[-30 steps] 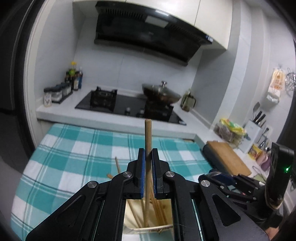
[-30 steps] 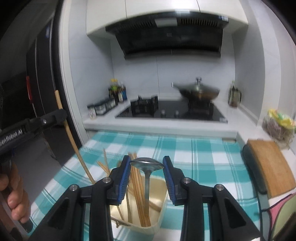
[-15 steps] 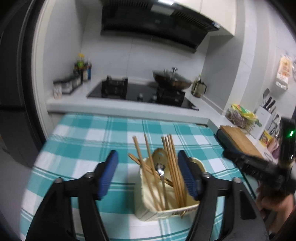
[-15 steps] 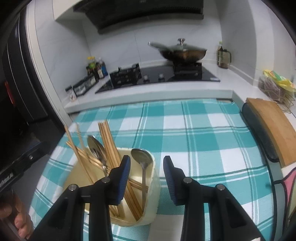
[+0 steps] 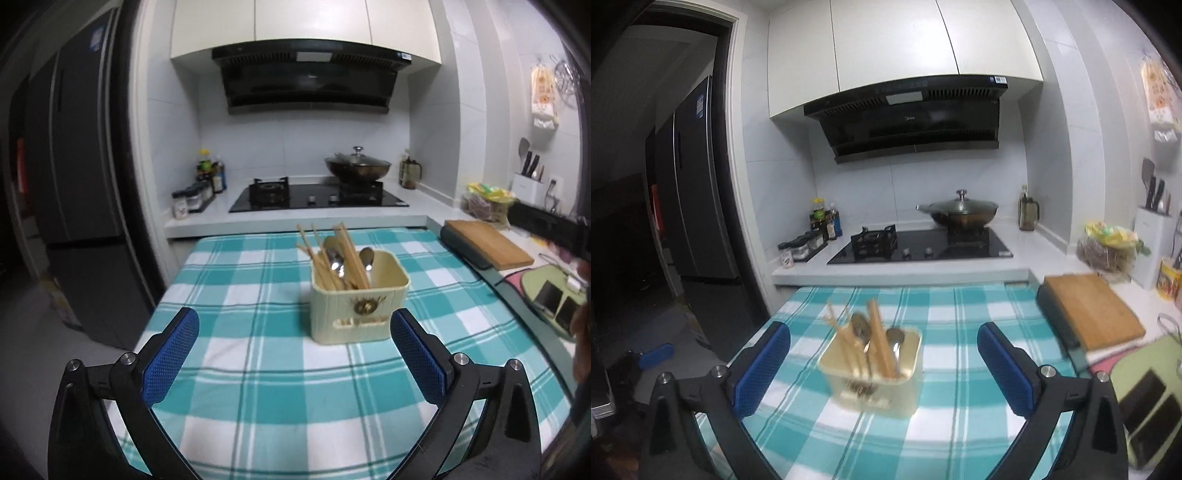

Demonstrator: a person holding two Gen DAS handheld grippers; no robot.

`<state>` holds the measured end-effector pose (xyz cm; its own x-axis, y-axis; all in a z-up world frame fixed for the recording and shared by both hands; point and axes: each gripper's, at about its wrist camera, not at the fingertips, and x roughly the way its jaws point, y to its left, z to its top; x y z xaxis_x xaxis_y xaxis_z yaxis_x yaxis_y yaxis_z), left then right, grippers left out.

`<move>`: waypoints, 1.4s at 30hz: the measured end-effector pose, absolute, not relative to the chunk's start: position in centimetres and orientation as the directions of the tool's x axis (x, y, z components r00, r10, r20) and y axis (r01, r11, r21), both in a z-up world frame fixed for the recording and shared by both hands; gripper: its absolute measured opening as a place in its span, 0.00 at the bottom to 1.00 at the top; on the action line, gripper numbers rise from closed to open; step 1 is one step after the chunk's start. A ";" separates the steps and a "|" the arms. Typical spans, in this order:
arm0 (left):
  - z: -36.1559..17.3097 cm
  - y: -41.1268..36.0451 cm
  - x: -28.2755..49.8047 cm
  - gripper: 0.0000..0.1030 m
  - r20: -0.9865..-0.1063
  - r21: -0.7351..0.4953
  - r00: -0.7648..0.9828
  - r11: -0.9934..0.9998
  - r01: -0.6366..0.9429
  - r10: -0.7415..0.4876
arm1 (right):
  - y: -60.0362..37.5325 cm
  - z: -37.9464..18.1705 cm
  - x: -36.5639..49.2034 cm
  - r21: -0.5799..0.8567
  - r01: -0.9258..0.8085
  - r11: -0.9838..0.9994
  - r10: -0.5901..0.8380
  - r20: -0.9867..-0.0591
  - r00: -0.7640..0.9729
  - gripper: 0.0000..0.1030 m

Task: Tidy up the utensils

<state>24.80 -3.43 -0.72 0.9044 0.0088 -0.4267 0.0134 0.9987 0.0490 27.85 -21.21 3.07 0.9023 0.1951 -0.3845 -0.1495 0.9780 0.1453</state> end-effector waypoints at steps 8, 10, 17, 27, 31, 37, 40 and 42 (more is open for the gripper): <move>-1.2 -4.3 20.7 1.00 -0.418 0.139 0.900 0.988 -0.070 0.123 | -18.7 -1.3 21.3 0.048 -0.123 0.991 0.131 -0.475 0.870 1.00; -1.0 -4.3 20.1 1.00 -0.438 0.114 0.894 0.992 -0.045 0.091 | -18.5 -1.3 20.4 0.053 -0.123 0.991 0.134 -0.478 0.868 1.00; -0.2 -3.2 18.9 1.00 -0.486 0.009 0.874 1.000 -0.026 0.027 | -17.8 0.2 18.6 0.023 -0.086 0.996 0.087 -0.483 0.871 1.00; 1.0 -3.1 17.8 1.00 -0.493 0.021 0.869 0.999 -0.046 0.050 | -16.5 1.7 17.0 0.011 -0.081 0.997 0.076 -0.463 0.883 1.00; 1.2 -2.8 17.8 1.00 -0.495 0.022 0.867 0.998 -0.057 0.060 | -16.0 2.2 16.6 -0.008 -0.080 0.997 0.068 -0.449 0.891 1.00; 1.3 -2.7 17.7 1.00 -0.503 0.030 0.862 0.998 -0.062 0.069 | -15.9 2.3 16.4 0.002 -0.080 0.997 0.072 -0.458 0.886 1.00; 1.2 -2.7 17.7 1.00 -0.506 0.036 0.859 0.997 -0.069 0.077 | -15.9 2.4 16.3 0.005 -0.079 0.997 0.073 -0.459 0.885 1.00; 1.2 -2.7 17.8 1.00 -0.508 0.035 0.858 0.997 -0.070 0.079 | -15.9 2.5 16.3 0.005 -0.080 0.997 0.073 -0.460 0.885 1.00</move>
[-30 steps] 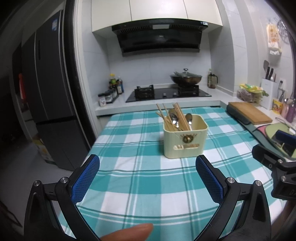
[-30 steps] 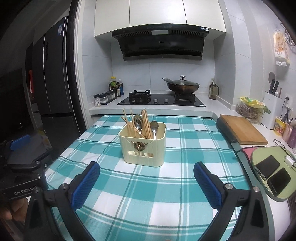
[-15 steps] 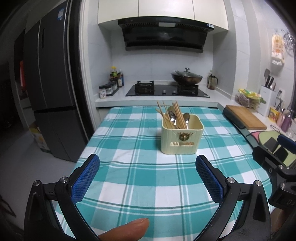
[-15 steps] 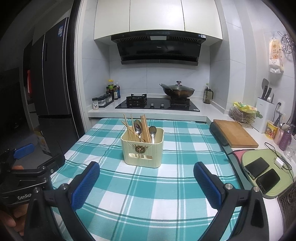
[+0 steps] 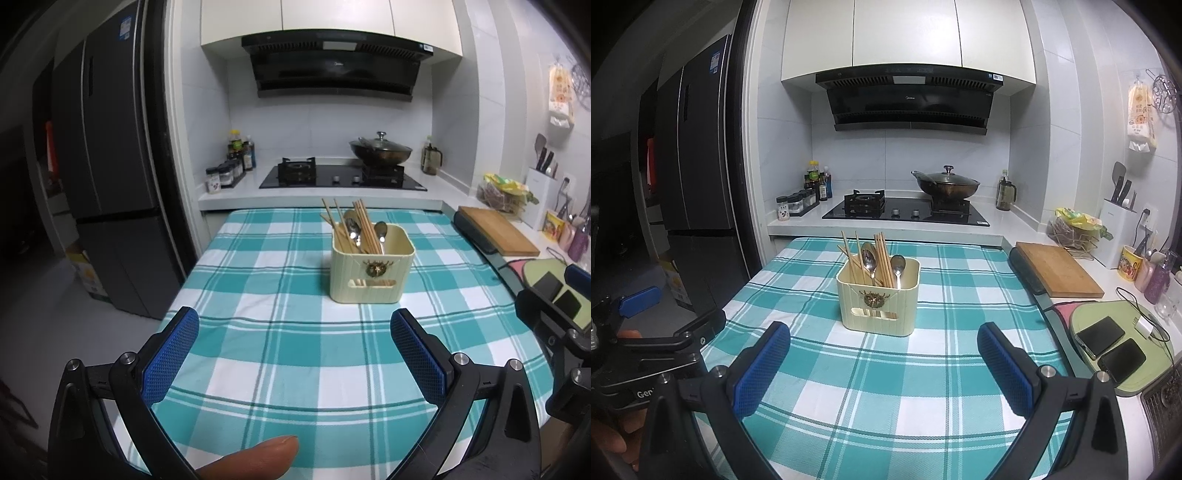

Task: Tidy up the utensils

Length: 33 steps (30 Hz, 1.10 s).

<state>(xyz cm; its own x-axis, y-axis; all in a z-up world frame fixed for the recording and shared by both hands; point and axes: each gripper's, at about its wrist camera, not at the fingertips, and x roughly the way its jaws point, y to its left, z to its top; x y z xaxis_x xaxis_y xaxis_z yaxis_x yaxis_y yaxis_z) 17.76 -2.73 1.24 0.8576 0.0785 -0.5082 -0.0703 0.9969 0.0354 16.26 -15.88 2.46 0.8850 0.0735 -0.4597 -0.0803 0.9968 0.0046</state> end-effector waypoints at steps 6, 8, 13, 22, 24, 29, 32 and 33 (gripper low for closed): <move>1.5 -2.6 17.6 1.00 -0.503 0.035 0.860 0.996 -0.077 0.084 | -16.0 2.8 16.0 0.009 -0.081 0.997 0.076 -0.455 0.887 1.00; 1.5 -2.6 17.5 1.00 -0.502 0.037 0.860 0.996 -0.079 0.087 | -15.9 2.9 15.9 0.009 -0.081 0.997 0.076 -0.455 0.887 1.00; 1.5 -2.5 17.6 1.00 -0.503 0.035 0.860 0.996 -0.080 0.087 | -15.8 3.0 15.8 0.014 -0.085 0.996 0.082 -0.463 0.883 1.00; 1.7 -2.3 17.8 1.00 -0.506 0.036 0.859 0.996 -0.078 0.086 | -15.3 3.3 15.8 0.010 -0.097 0.995 0.091 -0.464 0.881 1.00; 1.7 -2.2 17.8 1.00 -0.508 0.033 0.857 0.996 -0.079 0.084 | -15.2 3.4 15.8 0.009 -0.098 0.995 0.091 -0.464 0.881 1.00; 1.7 -2.3 17.8 1.00 -0.508 0.036 0.857 0.996 -0.075 0.083 | -15.1 3.4 15.9 0.005 -0.096 0.995 0.088 -0.466 0.881 1.00; 1.7 -2.4 17.8 1.00 -0.508 0.037 0.857 0.997 -0.075 0.083 | -15.1 3.5 15.9 0.005 -0.097 0.995 0.088 -0.466 0.880 1.00; 1.7 -2.4 17.8 1.00 -0.508 0.037 0.857 0.997 -0.074 0.082 | -15.1 3.5 15.9 0.006 -0.097 0.995 0.088 -0.465 0.881 1.00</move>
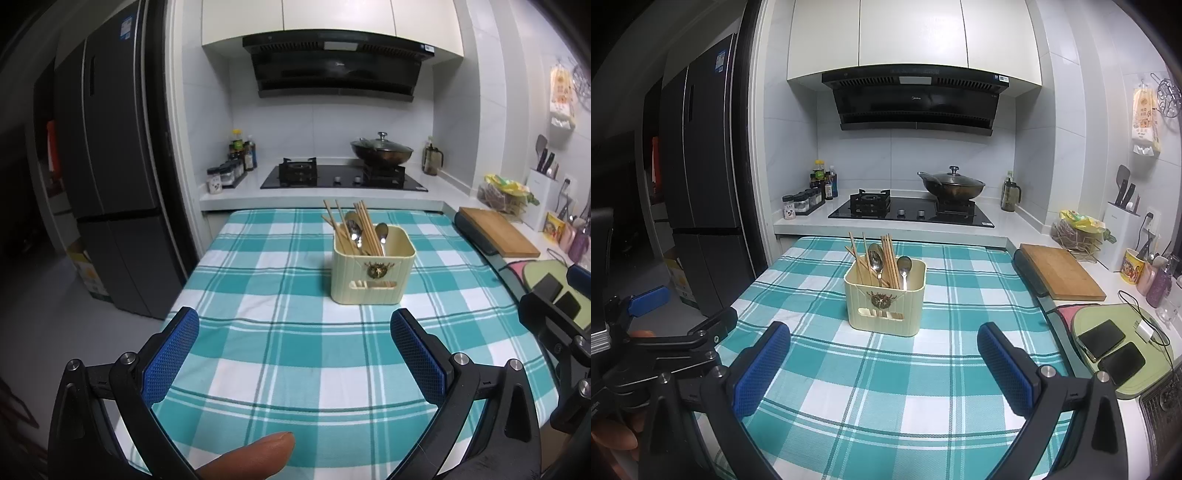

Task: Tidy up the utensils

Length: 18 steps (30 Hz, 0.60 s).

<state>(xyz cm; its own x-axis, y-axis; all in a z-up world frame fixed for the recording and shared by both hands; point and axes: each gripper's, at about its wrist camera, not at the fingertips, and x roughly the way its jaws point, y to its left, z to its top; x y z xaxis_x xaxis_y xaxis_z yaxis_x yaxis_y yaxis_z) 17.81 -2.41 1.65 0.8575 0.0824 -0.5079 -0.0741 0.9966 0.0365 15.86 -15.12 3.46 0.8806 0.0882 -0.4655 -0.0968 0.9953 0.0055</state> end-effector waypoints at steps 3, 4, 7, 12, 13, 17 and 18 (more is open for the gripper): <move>1.7 -2.5 17.8 1.00 -0.509 0.036 0.857 0.997 -0.075 0.083 | -15.1 3.5 15.9 0.004 -0.096 0.995 0.087 -0.466 0.881 1.00; 1.7 -2.5 17.8 1.00 -0.508 0.035 0.857 0.997 -0.075 0.082 | -15.1 3.5 15.9 0.004 -0.096 0.995 0.087 -0.466 0.880 1.00; 1.7 -2.5 17.8 1.00 -0.508 0.037 0.857 0.996 -0.075 0.083 | -15.0 3.5 15.9 0.003 -0.100 0.995 0.090 -0.468 0.879 1.00; 1.7 -2.5 17.8 1.00 -0.509 0.035 0.857 0.997 -0.076 0.083 | -14.9 3.4 16.0 0.004 -0.103 0.995 0.093 -0.469 0.878 1.00; 1.7 -2.4 17.8 1.00 -0.508 0.035 0.857 0.997 -0.075 0.082 | -14.9 3.4 16.0 0.005 -0.104 0.995 0.094 -0.469 0.878 1.00; 1.6 -2.5 17.8 1.00 -0.508 0.036 0.857 0.996 -0.077 0.085 | -14.9 3.4 16.0 0.004 -0.103 0.995 0.093 -0.468 0.879 1.00; 1.6 -2.6 17.8 1.00 -0.508 0.036 0.857 0.996 -0.078 0.085 | -14.8 3.4 16.0 0.002 -0.102 0.995 0.092 -0.468 0.879 1.00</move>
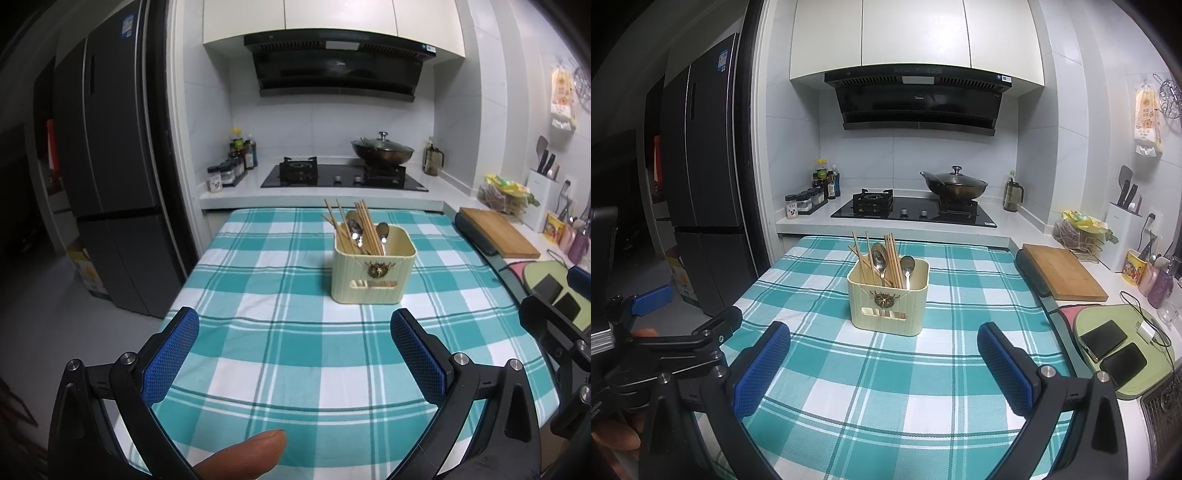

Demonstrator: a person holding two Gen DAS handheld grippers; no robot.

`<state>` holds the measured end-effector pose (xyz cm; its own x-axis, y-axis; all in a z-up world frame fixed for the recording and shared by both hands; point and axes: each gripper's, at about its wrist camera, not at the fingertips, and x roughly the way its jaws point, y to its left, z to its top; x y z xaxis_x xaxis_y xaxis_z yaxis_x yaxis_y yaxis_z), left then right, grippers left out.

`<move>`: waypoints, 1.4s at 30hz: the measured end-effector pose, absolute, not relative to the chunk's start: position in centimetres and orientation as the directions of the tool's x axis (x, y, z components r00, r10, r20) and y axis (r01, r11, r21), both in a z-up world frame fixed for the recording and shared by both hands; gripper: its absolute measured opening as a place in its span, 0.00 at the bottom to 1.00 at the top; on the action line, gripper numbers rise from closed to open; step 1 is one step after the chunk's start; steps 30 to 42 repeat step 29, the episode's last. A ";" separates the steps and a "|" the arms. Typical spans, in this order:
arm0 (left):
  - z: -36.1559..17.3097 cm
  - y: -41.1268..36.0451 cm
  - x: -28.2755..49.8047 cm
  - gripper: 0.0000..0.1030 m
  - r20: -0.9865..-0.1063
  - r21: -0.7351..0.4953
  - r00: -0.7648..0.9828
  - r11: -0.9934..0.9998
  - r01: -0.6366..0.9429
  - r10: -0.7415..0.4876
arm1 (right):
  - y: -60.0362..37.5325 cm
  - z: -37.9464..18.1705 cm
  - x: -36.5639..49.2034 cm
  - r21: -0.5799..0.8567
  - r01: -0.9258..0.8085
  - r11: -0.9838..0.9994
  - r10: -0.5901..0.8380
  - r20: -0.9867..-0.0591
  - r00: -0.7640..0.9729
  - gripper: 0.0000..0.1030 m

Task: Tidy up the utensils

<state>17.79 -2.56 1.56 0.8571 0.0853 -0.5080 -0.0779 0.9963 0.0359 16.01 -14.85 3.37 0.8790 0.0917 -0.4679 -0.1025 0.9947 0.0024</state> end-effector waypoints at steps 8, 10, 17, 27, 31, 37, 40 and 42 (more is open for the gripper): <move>1.4 -2.7 17.7 1.00 -0.509 0.035 0.857 0.996 -0.076 0.084 | -14.6 3.1 16.0 0.002 -0.105 0.995 0.093 -0.476 0.874 1.00; 1.4 -2.8 17.6 1.00 -0.509 0.036 0.857 0.997 -0.075 0.083 | -14.5 3.1 15.9 0.001 -0.107 0.994 0.094 -0.477 0.874 1.00; 1.4 -2.9 17.6 1.00 -0.511 0.035 0.856 0.996 -0.076 0.084 | -14.7 3.0 16.0 0.001 -0.110 0.994 0.096 -0.483 0.871 1.00; 1.3 -2.9 17.0 1.00 -0.485 0.027 0.871 0.997 -0.071 0.075 | -15.1 2.9 15.8 0.002 -0.104 0.995 0.092 -0.483 0.871 1.00; 1.4 -3.0 16.9 1.00 -0.483 0.031 0.873 0.998 -0.056 0.064 | -15.2 2.8 15.9 0.002 -0.103 0.995 0.091 -0.485 0.870 1.00; 1.4 -3.0 16.9 1.00 -0.483 0.031 0.873 0.998 -0.056 0.064 | -15.2 2.8 15.9 0.002 -0.103 0.995 0.091 -0.485 0.870 1.00; 1.4 -3.0 16.9 1.00 -0.483 0.031 0.873 0.998 -0.056 0.064 | -15.2 2.8 15.9 0.002 -0.103 0.995 0.091 -0.485 0.870 1.00; 1.4 -3.0 16.9 1.00 -0.483 0.031 0.873 0.998 -0.056 0.064 | -15.2 2.8 15.9 0.002 -0.103 0.995 0.091 -0.485 0.870 1.00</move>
